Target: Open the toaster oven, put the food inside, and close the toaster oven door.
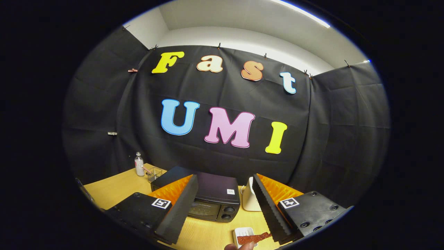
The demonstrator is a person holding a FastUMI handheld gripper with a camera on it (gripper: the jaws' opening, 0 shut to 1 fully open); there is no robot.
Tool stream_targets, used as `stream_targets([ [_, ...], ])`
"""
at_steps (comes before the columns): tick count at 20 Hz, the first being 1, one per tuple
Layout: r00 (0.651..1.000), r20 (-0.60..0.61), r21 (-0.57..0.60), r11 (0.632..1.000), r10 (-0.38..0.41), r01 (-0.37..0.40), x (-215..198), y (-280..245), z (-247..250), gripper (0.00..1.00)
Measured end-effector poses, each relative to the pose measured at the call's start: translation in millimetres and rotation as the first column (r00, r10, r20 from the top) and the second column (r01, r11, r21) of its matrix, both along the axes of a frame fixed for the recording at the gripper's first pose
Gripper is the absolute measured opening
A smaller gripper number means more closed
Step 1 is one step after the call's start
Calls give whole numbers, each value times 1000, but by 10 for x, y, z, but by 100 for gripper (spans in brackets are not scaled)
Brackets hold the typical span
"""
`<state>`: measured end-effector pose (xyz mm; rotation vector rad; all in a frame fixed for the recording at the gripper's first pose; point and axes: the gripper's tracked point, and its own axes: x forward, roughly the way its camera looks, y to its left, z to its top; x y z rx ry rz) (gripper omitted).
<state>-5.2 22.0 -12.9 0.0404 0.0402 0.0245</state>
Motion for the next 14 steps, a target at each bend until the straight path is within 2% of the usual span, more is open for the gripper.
stream_targets([
  [9, 999, -35, 31, 999, 32, -31, 131, 204, -51, 97],
  [14, 992, -103, 73, 995, 71, -63, 306, 472, -286, 97],
])
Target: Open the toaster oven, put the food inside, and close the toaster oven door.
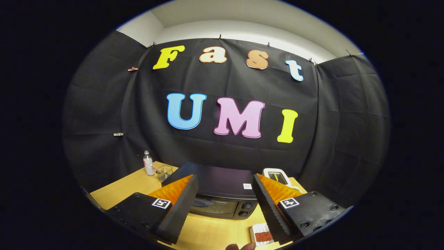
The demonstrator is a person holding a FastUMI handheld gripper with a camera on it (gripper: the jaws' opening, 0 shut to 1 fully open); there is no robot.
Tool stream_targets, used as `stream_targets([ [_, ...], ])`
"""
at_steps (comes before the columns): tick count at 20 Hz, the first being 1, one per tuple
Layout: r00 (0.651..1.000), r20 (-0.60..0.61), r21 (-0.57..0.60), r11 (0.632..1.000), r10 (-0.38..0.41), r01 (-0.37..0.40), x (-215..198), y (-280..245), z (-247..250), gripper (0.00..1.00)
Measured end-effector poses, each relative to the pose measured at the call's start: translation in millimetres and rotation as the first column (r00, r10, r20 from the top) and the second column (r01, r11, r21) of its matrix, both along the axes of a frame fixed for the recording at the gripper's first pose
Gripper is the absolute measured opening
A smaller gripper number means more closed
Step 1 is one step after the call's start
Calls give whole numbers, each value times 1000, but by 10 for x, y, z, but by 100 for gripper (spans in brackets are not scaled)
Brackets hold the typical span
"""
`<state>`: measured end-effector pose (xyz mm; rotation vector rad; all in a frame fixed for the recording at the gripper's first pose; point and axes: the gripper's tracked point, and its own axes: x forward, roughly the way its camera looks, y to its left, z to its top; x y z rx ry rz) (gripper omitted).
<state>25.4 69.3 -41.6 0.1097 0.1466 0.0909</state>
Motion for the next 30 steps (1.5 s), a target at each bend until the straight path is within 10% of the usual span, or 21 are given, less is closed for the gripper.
stream_targets([
  [15, 915, -402, 98, 995, 34, 6, 791, 820, -1608, 98],
  [30, 907, -420, 96, 994, -13, 58, 883, 932, -1504, 99],
])
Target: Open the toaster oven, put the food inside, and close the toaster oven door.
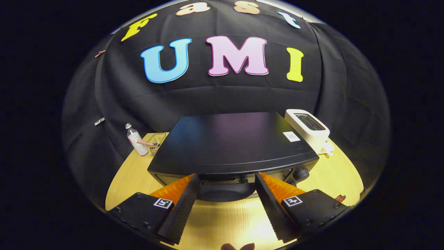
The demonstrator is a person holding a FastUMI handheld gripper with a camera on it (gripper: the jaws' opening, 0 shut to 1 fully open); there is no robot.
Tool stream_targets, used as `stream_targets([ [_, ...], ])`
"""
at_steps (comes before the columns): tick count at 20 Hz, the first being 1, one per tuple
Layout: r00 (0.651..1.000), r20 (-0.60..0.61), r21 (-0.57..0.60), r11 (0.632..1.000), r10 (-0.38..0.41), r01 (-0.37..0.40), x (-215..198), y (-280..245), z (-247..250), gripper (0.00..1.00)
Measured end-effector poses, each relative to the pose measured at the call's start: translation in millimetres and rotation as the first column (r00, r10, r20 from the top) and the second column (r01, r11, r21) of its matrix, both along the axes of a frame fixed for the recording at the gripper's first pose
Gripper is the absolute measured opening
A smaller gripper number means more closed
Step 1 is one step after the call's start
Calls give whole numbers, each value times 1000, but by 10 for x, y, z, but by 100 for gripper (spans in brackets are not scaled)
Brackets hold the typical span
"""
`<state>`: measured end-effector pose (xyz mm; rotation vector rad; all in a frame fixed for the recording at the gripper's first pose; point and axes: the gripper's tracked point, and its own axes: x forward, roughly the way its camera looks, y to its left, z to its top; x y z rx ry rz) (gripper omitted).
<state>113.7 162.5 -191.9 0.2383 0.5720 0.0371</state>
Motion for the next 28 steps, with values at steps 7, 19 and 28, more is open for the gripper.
stream_targets([
  [7, 1000, -17, -2, 1000, -12, 12, 86, 90, -208, 100],
  [19, 998, -58, -32, 999, 22, -24, -829, 178, -517, 100],
  [28, 977, -206, -23, 998, 52, -58, -1301, 283, -1053, 100],
])
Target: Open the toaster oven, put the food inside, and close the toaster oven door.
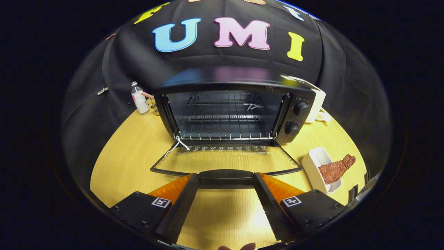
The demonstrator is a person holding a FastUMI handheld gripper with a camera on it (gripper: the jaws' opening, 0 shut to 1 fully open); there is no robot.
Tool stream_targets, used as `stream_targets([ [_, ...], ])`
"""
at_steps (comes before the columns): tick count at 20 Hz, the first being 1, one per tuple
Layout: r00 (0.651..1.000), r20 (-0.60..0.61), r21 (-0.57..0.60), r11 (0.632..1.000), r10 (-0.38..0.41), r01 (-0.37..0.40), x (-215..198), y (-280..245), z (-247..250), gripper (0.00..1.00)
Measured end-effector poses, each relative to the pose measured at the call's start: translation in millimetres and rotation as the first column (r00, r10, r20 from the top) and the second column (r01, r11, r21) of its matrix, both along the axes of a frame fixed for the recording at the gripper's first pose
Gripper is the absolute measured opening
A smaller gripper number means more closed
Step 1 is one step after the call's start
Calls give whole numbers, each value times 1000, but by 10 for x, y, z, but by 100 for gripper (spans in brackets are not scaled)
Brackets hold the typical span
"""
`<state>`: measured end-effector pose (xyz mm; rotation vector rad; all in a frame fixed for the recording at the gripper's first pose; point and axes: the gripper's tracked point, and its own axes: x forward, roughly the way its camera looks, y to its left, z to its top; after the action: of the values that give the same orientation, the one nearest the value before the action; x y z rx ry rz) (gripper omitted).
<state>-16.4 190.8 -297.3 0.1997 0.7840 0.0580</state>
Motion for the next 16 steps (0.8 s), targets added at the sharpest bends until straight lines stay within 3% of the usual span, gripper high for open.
stream_targets([
  [4, 997, -60, -15, 999, 41, -42, -139, 11, -311, 100],
  [9, 995, -68, 2, 997, 75, -75, -193, -31, -306, 100],
  [16, 988, 108, 74, 990, 112, -120, -137, -365, 582, 100],
])
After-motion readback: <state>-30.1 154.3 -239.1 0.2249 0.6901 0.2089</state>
